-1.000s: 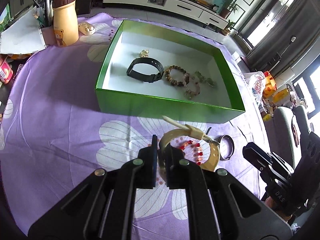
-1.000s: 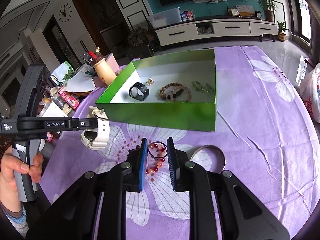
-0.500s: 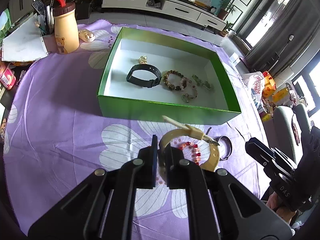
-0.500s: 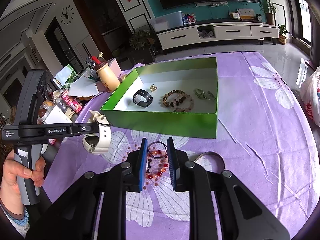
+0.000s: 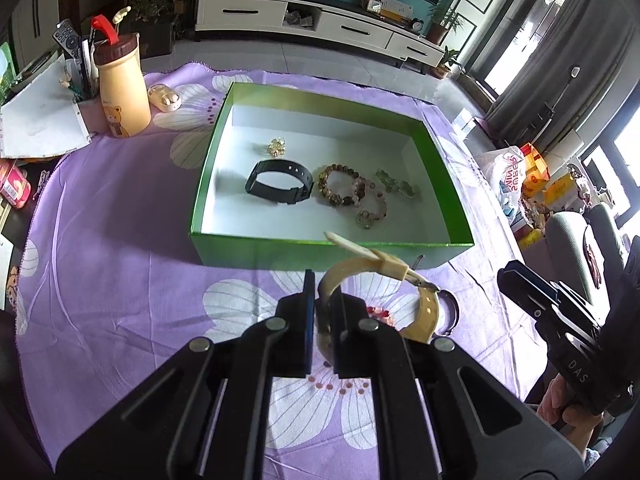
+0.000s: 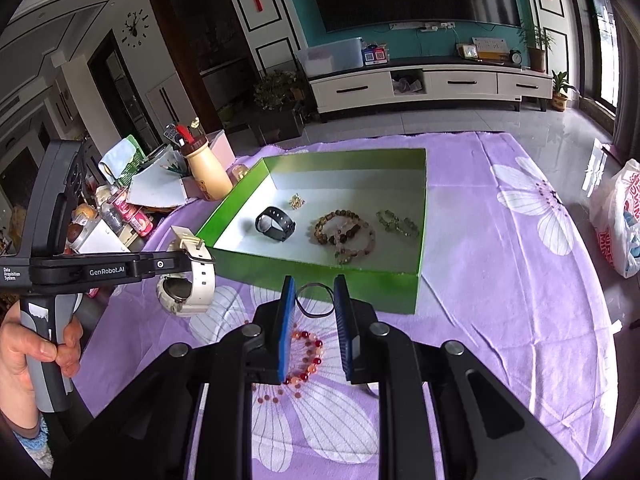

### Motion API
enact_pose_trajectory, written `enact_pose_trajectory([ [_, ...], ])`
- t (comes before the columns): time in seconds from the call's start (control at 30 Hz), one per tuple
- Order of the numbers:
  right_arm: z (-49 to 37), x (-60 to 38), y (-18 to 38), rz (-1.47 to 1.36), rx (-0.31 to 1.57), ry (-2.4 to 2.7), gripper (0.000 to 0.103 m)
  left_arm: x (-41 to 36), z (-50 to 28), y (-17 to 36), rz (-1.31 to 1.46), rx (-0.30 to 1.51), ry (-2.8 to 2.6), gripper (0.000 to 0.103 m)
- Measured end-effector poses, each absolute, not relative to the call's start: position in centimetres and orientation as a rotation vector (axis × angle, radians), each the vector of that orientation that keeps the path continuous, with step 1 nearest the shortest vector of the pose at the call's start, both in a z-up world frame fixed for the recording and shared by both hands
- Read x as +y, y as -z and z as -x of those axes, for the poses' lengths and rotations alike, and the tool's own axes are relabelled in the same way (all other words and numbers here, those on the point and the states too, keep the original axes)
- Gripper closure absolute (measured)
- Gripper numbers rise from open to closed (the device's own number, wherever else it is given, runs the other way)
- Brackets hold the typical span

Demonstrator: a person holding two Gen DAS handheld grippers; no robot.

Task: Organize jewelry
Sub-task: 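Carry the watch and ring into the green box and open both tools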

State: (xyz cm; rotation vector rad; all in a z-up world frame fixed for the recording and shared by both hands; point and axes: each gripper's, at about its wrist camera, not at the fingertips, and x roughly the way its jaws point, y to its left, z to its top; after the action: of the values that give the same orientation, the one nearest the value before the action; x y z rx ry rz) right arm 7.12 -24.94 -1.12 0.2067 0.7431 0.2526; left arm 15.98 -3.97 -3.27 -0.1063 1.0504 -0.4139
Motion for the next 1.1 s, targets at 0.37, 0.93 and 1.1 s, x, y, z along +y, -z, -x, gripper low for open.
enact_pose_trajectory([
  [0.37,-8.5,-24.6,1.2,-0.200,0.737,-0.268,0.083,-4.7,-17.5,2.5,0.119,1.025,0.433,0.097],
  [0.93,-13.3,-26.0,1.6,-0.231,0.757,-0.238,0.083,-5.4,-23.2,2.3,0.199,1.002,0.415,0.097],
  [1.1,-16.6,-26.3,2.2,-0.267,0.789,-0.241,0.083,-5.8,-26.4,3.1,0.227,1.029,0.394,0.097],
])
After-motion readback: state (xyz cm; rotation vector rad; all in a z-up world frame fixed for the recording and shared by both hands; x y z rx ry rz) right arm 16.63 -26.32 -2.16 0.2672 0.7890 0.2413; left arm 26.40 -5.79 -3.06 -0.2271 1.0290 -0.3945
